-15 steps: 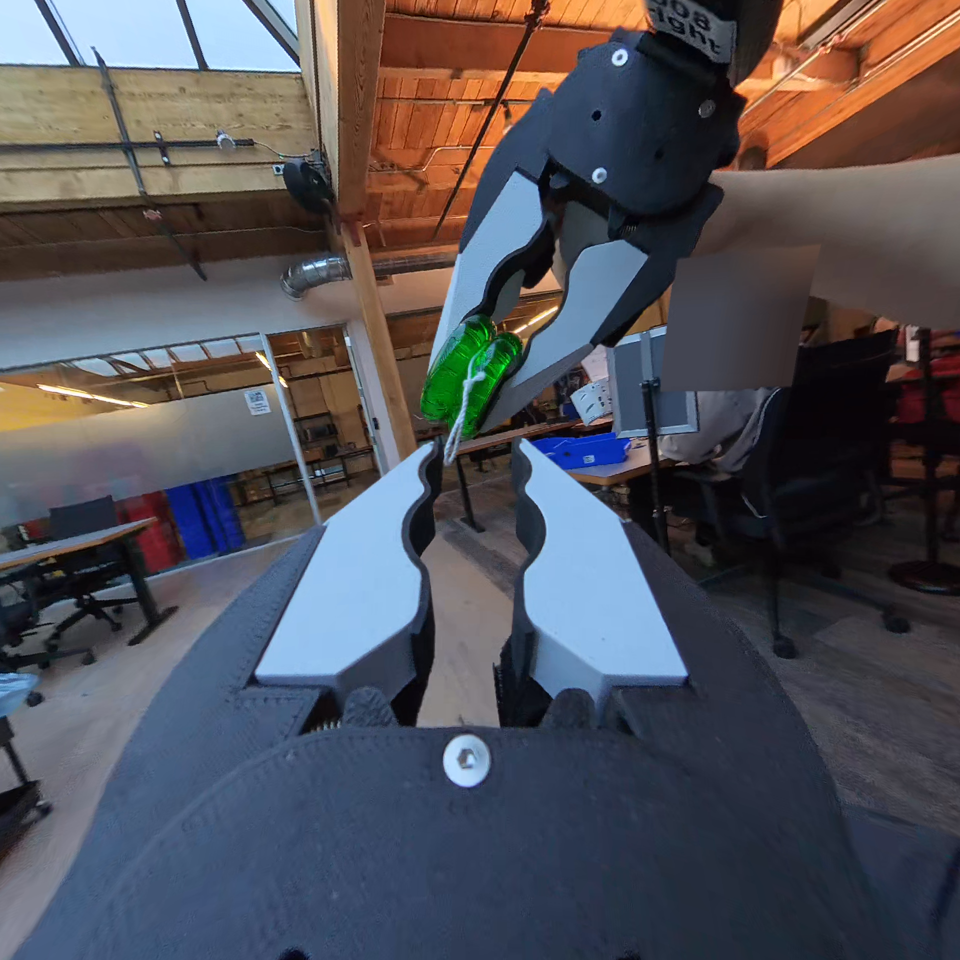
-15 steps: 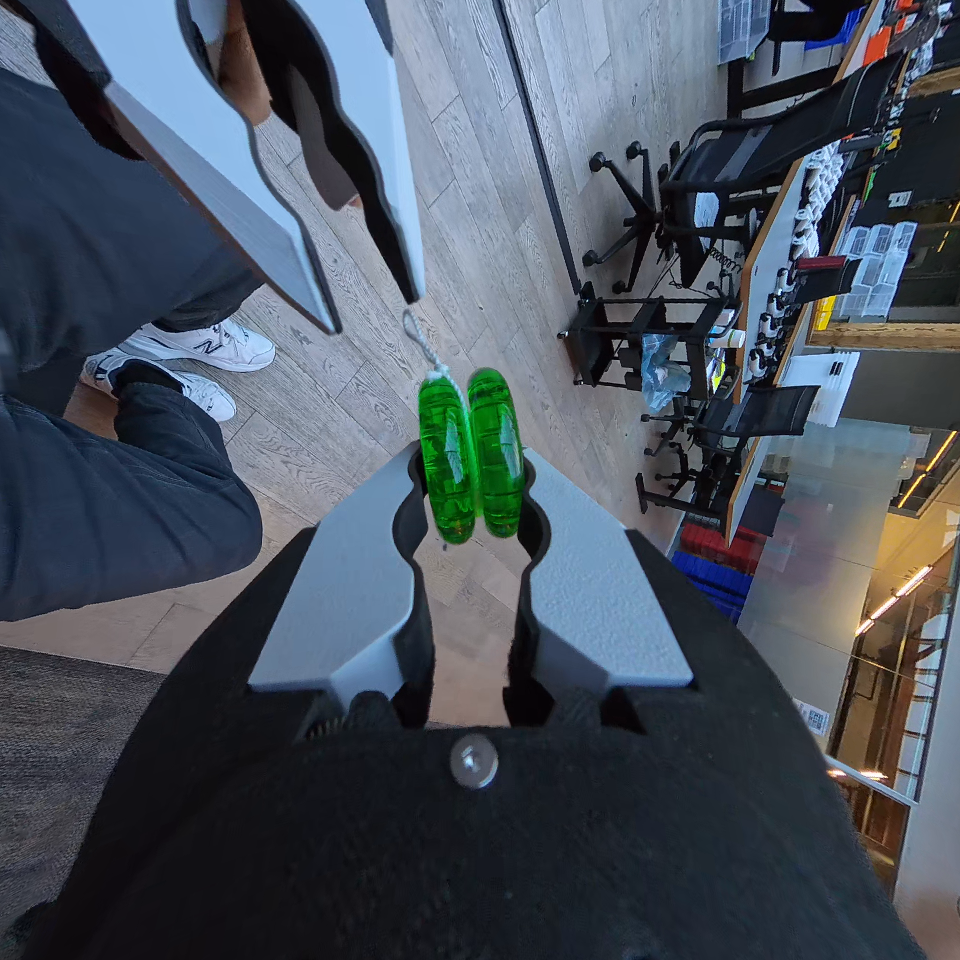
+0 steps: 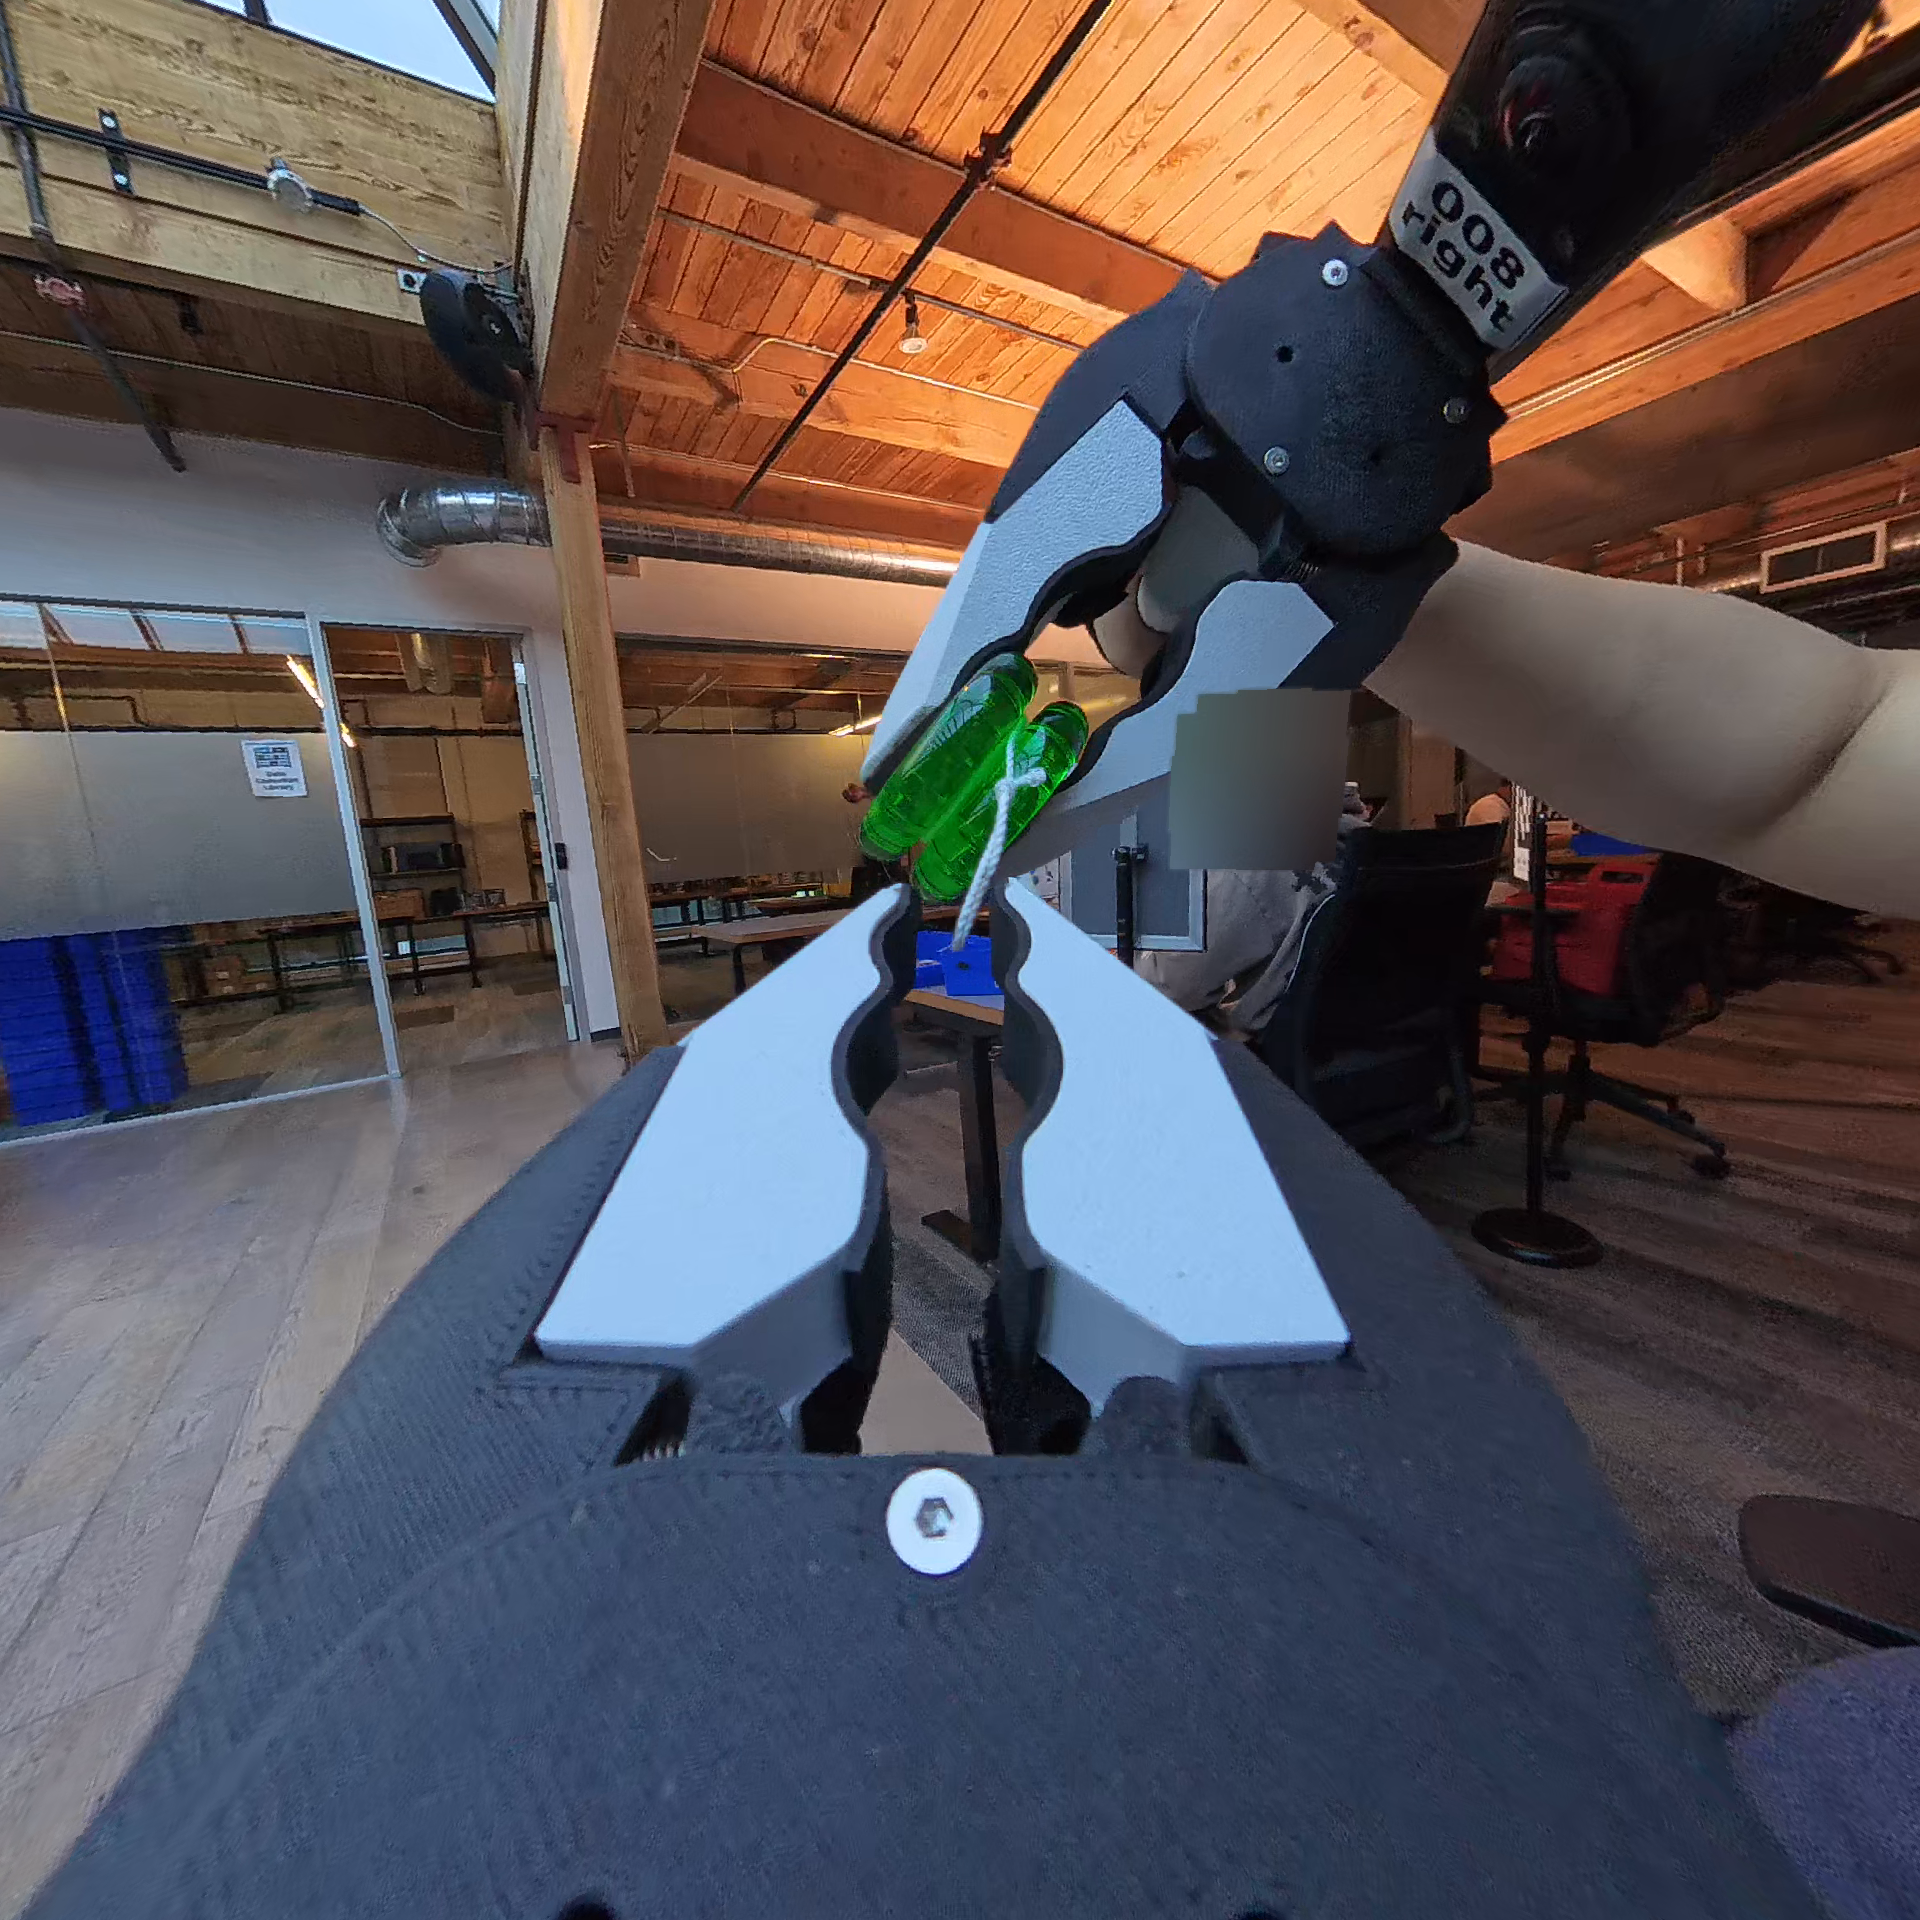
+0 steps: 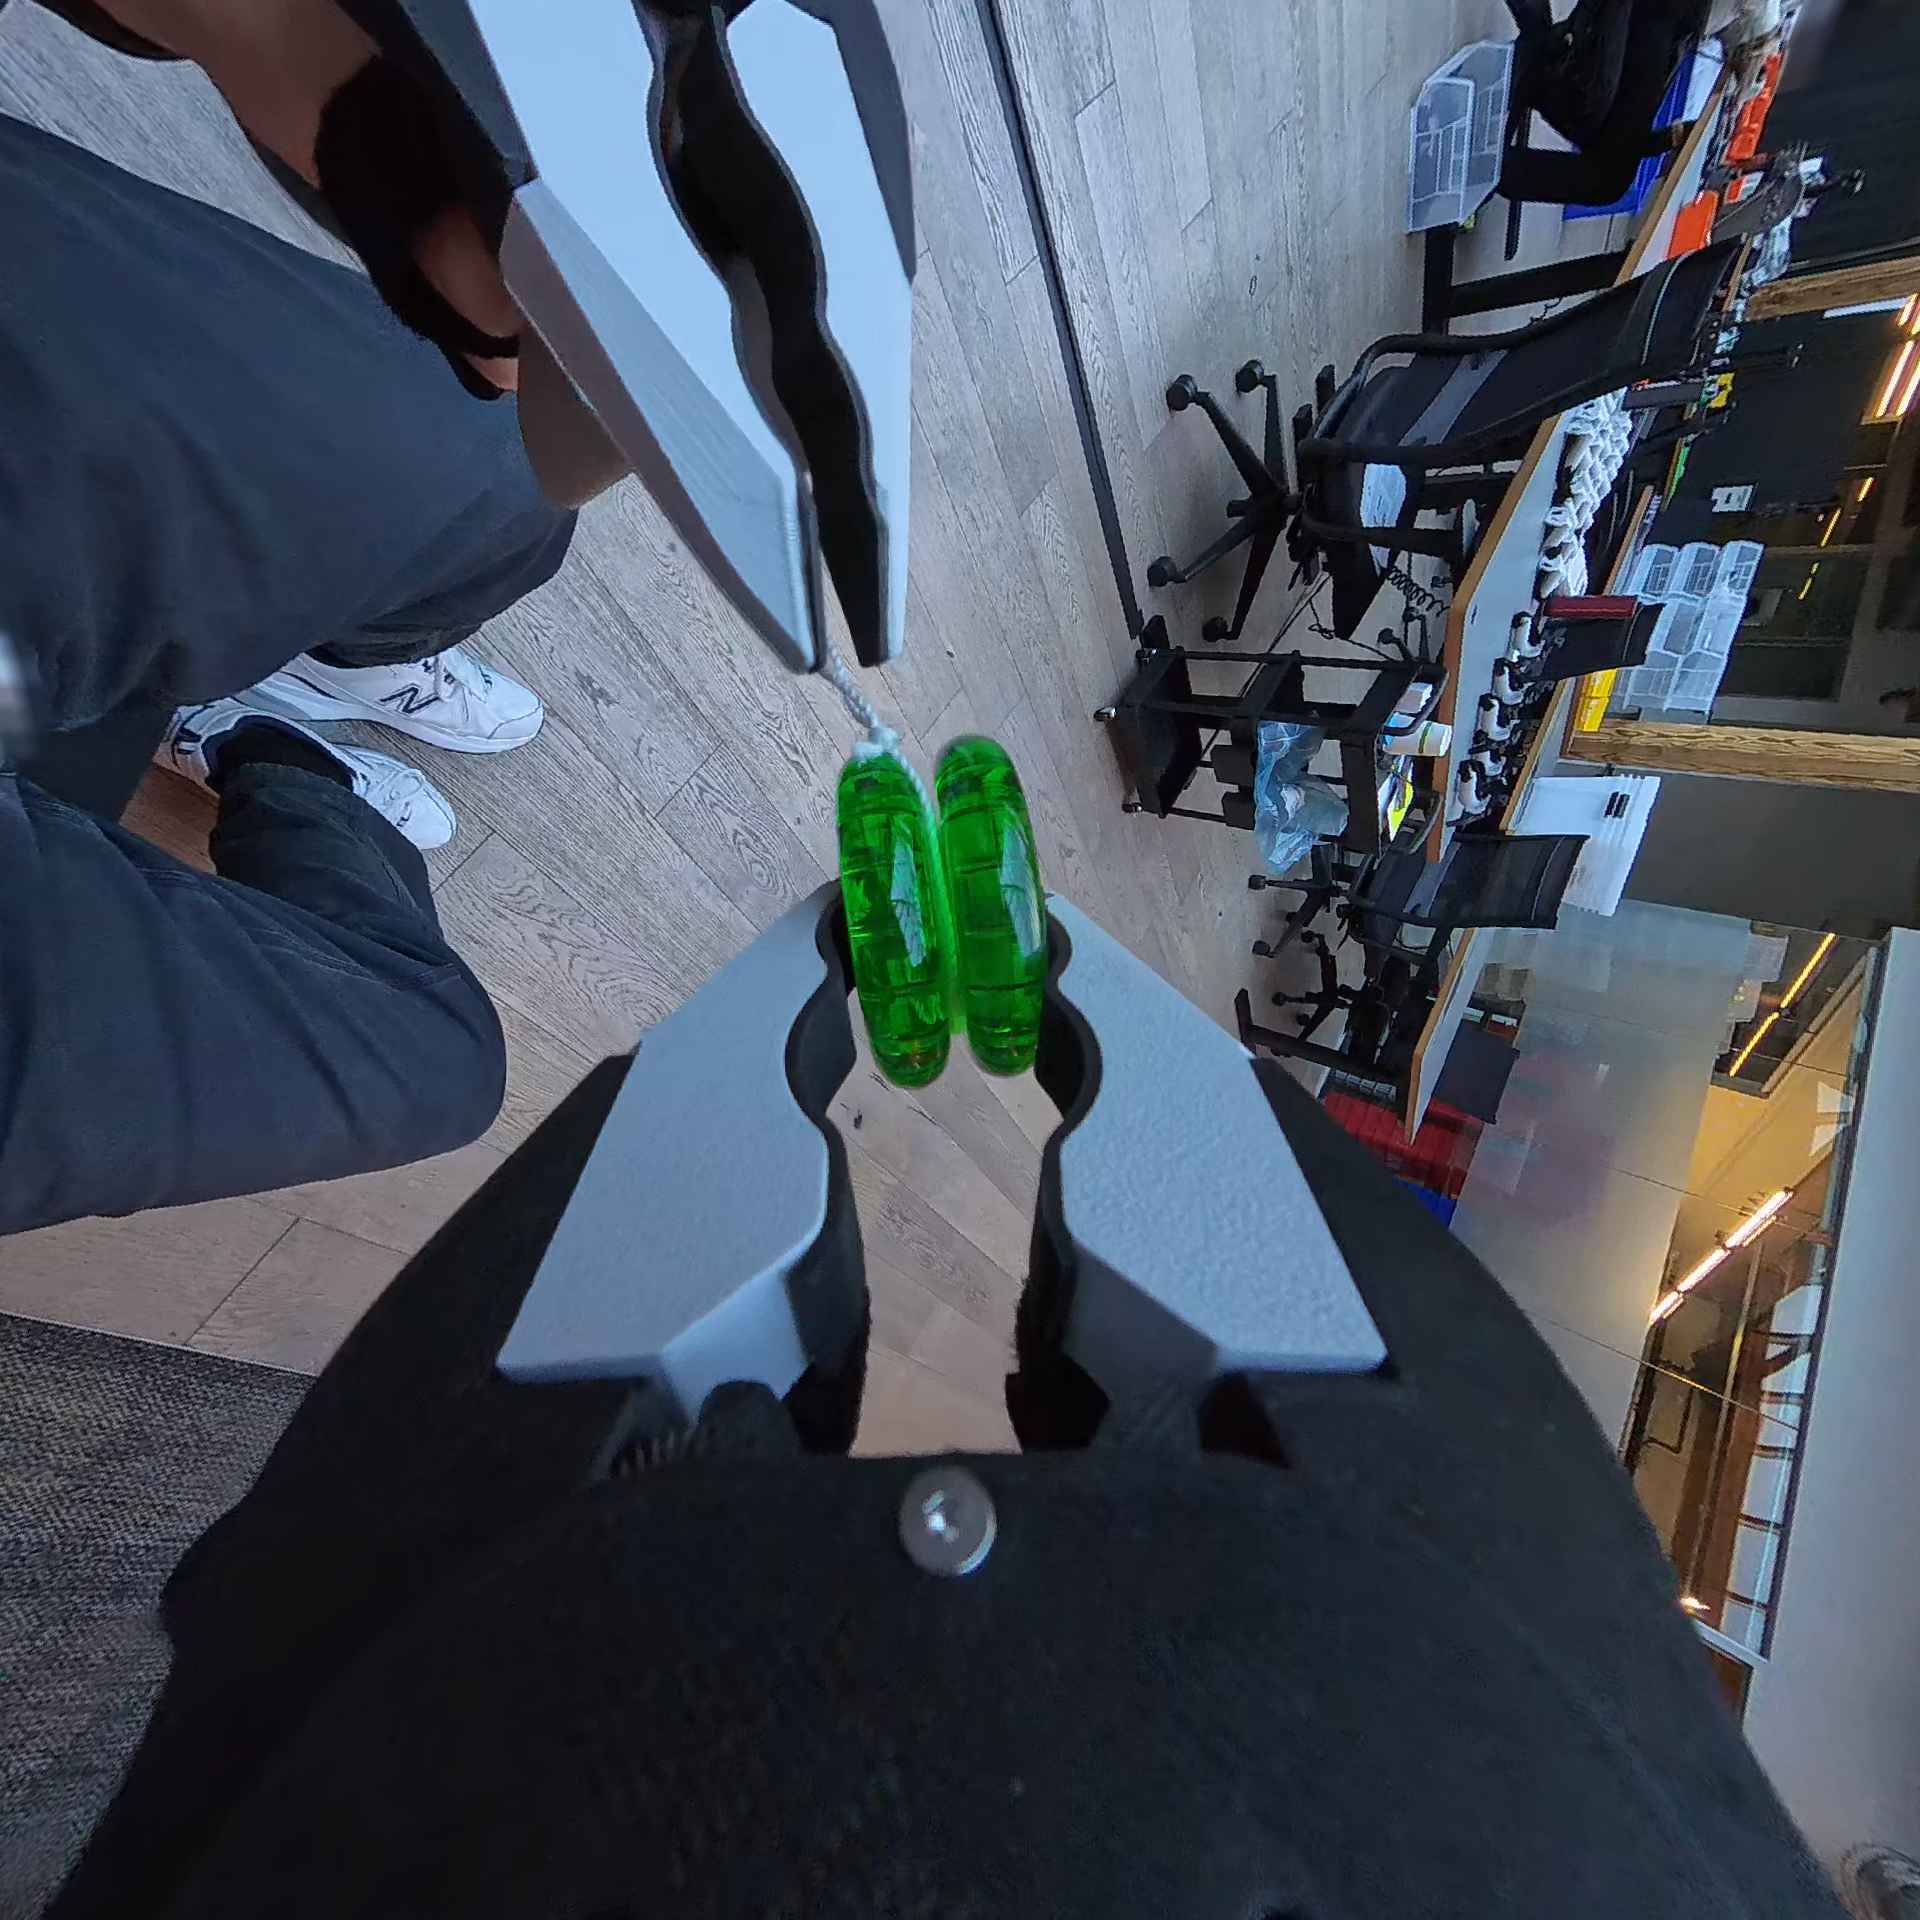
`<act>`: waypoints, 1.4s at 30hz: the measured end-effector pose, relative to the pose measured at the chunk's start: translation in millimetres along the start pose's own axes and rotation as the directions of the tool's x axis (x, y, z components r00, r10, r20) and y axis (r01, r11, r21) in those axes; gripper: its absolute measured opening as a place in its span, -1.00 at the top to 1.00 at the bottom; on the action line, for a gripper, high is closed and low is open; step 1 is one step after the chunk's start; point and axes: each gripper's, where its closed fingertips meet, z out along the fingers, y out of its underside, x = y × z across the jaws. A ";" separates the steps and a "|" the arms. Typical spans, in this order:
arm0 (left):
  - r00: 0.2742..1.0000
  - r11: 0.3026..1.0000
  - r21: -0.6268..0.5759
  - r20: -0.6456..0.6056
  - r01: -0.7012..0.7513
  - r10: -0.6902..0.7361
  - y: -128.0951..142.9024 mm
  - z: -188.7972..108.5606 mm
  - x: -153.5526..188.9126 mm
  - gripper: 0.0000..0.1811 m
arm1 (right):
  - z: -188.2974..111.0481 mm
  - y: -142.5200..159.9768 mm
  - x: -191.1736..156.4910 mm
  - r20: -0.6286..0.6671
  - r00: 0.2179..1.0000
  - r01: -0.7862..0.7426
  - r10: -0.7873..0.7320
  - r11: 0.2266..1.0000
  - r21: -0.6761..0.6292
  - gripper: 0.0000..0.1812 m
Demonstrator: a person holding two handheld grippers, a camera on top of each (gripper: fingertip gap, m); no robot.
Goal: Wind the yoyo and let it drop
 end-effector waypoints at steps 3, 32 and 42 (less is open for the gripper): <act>1.000 1.000 -0.008 -0.007 -0.009 0.009 0.5 -0.3 1.6 0.97 | -0.6 -0.6 -1.0 0.000 1.000 0.000 0.000 1.000 0.005 0.67; 0.932 0.986 -0.029 0.324 -0.163 0.163 -7.2 -15.5 -37.2 1.00 | -20.6 -47.6 -18.7 -0.291 0.891 0.359 -0.350 0.933 -0.024 0.69; 0.946 0.981 0.100 0.298 -0.164 0.128 -25.4 -21.5 -30.2 0.91 | -23.1 -58.6 -17.7 -0.348 0.850 0.399 -0.396 0.915 -0.068 0.68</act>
